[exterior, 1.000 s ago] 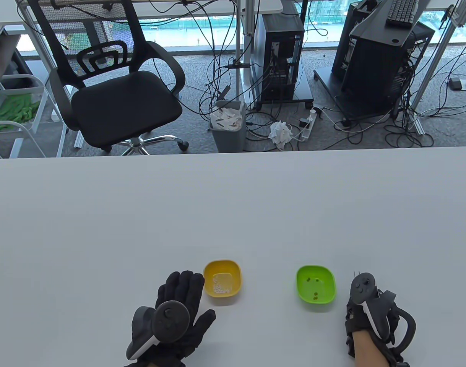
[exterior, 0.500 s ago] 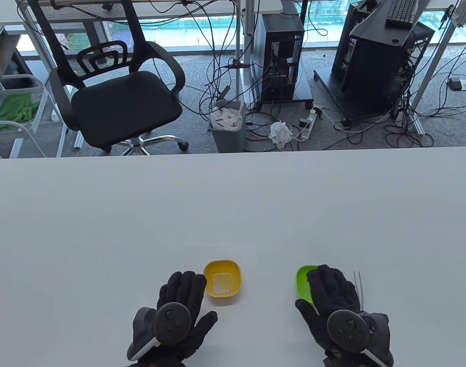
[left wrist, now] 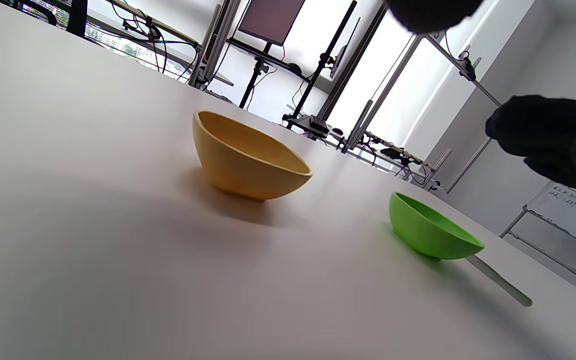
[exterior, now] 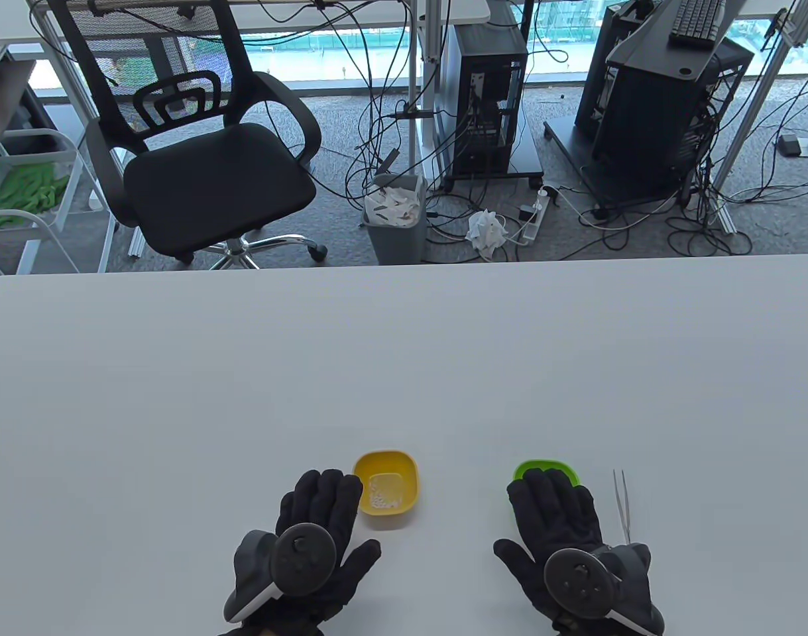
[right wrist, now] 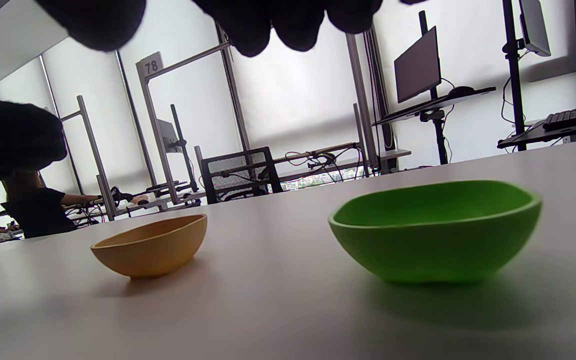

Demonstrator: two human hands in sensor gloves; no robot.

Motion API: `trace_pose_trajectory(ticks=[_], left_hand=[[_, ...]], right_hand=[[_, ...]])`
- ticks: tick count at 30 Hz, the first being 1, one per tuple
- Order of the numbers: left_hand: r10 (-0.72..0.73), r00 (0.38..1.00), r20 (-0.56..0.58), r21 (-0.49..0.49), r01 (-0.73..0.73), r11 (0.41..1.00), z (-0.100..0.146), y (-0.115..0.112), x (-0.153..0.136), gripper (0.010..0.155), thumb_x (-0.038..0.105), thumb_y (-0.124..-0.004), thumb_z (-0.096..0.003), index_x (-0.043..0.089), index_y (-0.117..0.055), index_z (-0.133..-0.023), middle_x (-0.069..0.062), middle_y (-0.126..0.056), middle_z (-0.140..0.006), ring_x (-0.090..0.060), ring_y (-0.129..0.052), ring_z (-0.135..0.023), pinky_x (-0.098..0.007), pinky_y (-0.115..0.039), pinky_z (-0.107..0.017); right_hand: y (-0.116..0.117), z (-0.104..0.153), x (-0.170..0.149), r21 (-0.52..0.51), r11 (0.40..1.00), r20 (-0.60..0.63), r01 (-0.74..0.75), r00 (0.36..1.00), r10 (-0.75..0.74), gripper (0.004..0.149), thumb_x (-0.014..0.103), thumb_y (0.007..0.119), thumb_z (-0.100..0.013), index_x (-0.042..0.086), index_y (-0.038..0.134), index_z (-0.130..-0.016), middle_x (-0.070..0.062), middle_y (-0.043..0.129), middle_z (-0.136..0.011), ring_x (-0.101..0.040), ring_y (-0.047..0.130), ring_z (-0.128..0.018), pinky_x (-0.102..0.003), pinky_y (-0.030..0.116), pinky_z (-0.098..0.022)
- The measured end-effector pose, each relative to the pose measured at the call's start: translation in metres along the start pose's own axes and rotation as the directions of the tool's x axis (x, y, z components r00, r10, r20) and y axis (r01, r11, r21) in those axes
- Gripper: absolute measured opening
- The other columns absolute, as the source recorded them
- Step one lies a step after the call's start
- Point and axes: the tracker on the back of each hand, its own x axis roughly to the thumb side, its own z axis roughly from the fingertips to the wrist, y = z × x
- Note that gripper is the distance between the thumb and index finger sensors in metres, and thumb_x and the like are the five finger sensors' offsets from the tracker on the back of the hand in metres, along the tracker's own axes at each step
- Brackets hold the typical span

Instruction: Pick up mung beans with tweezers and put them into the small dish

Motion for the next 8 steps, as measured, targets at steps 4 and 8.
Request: trace_pose_trajectory(ticks=[4,8], left_hand=[[-0.001,1.0,-0.002,0.0,0.001,1.0,-0.0002,0.0,0.0003,0.084,0.059,-0.063,-0.0521,0.019,-0.021,-0.114,-0.01,-0.016,-0.121,-0.045,-0.01,-0.11,-0.058,-0.015,-0.077],[-0.003,1.0,-0.003,-0.012,0.003,1.0,-0.0015,-0.0011,0.0012,0.084,0.059,-0.062,-0.0522,0.019,-0.021,-0.114,-0.01,-0.016,-0.121,-0.045,-0.01,-0.11,-0.058,-0.015,-0.077]], right_hand=[[0.0002,-0.0003,0.0003,0.003,1.0,0.002,0.012,1.0,-0.012,0.073,0.055,0.057,-0.052,0.016,0.041,-0.112,-0.018,0.031,-0.117,-0.045,0.027,-0.105,-0.063,0.034,-0.075],[0.0012,-0.0012,-0.0001,0.011,1.0,0.0,0.026,1.0,-0.026,0.073,0.055,0.058,-0.052,0.016,0.041,-0.112,-0.018,0.032,-0.117,-0.045,0.027,-0.105,-0.063,0.034,-0.075]])
